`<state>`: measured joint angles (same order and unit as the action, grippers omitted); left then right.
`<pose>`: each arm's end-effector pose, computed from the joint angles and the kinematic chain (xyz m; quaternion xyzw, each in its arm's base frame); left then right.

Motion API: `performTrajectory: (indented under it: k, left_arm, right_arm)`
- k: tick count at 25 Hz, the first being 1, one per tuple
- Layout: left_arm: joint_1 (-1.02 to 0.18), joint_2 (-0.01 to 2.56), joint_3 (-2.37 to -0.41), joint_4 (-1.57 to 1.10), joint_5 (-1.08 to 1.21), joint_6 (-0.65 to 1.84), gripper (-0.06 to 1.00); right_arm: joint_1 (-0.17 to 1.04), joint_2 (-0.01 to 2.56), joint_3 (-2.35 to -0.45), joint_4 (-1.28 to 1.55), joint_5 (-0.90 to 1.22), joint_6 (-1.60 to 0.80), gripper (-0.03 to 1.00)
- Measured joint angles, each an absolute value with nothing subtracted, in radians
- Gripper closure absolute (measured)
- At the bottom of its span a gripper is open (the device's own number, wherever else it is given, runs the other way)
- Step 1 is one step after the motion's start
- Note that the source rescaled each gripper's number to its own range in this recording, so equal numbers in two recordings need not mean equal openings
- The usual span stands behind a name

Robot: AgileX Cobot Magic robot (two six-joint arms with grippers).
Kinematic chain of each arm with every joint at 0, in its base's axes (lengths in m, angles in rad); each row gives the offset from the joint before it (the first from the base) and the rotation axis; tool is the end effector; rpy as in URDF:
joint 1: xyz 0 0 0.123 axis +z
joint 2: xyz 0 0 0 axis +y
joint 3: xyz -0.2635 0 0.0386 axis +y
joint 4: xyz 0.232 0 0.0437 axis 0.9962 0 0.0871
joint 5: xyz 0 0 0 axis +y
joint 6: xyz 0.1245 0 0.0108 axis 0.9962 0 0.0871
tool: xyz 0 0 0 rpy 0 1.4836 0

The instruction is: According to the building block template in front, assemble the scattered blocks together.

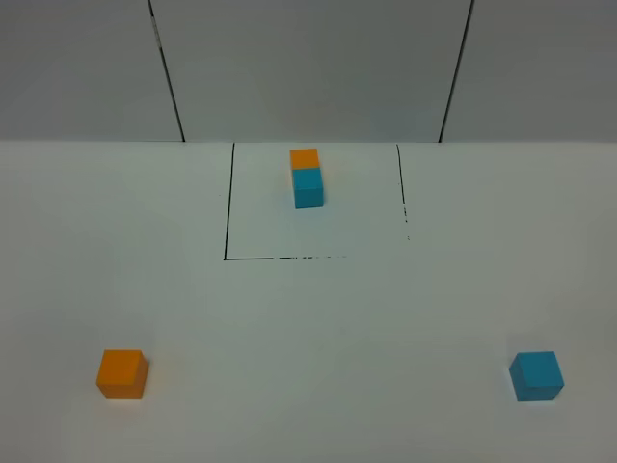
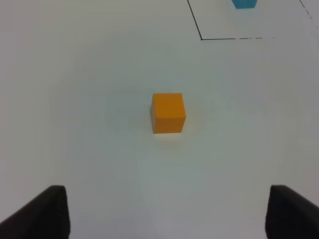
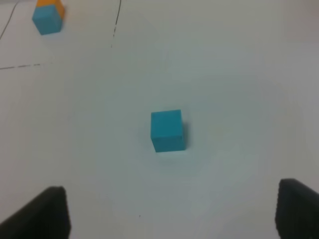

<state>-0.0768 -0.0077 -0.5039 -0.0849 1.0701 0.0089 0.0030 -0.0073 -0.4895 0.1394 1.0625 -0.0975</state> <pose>0.0274 -0.0114 0.2548 0.0386 0.8510 -0.0601 0.5203 0.0296 0.0153 0.2519 -0.0455 0.8512 0.0450 0.5208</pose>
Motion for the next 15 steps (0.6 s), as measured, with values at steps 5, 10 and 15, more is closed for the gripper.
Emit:
performTrajectory:
  k: [5, 10, 15]
  left_arm:
    - [-0.077, -0.008, -0.504, -0.085, 1.07, 0.009, 0.27]
    - [-0.077, -0.008, -0.504, -0.085, 1.07, 0.009, 0.27]
    - [-0.077, -0.008, -0.504, -0.085, 1.07, 0.008, 0.27]
  right_arm:
    - [0.003, -0.007, -0.49, 0.139, 1.063, -0.098, 0.31]
    - [0.003, -0.007, -0.49, 0.139, 1.063, -0.098, 0.31]
    - [0.003, -0.007, -0.49, 0.139, 1.063, -0.098, 0.31]
